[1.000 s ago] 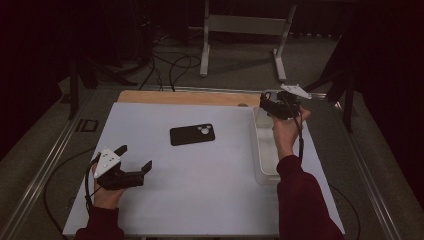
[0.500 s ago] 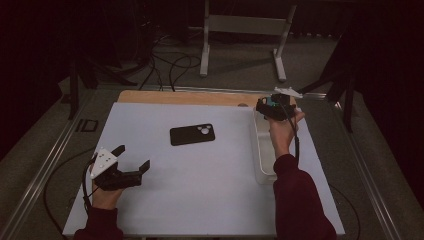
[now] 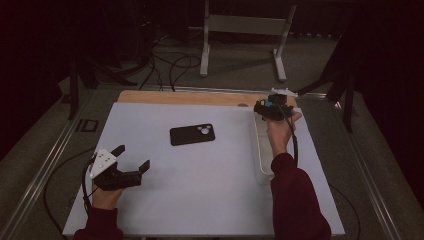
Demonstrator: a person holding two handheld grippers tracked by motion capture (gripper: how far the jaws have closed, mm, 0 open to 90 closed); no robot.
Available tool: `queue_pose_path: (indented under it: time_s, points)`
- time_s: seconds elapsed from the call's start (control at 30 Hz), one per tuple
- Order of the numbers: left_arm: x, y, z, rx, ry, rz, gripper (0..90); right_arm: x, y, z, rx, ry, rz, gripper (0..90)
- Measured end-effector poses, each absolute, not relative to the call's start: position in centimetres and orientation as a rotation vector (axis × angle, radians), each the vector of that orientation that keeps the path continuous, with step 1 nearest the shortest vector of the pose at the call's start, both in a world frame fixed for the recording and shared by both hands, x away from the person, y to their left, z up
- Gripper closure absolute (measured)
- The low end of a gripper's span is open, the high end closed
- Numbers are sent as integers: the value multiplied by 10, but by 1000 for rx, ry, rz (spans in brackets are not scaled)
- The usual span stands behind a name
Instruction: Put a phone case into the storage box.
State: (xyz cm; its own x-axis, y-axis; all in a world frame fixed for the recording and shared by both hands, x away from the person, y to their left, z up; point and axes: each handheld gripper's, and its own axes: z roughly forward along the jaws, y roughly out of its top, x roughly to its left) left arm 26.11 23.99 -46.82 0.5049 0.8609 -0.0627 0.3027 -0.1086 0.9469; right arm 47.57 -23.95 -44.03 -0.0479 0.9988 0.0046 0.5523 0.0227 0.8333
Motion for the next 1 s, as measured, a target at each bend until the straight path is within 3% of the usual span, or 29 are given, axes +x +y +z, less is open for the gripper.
queue_pose_path:
  time_s: [0.47,1.0]
  points:
    - [261,241,-468,1656,1011,640,1,484,-238,-450,1606,1683,864,163]
    - [260,242,-468,1656,1017,644,0,476,-240,-438,1567,1652,934,106]
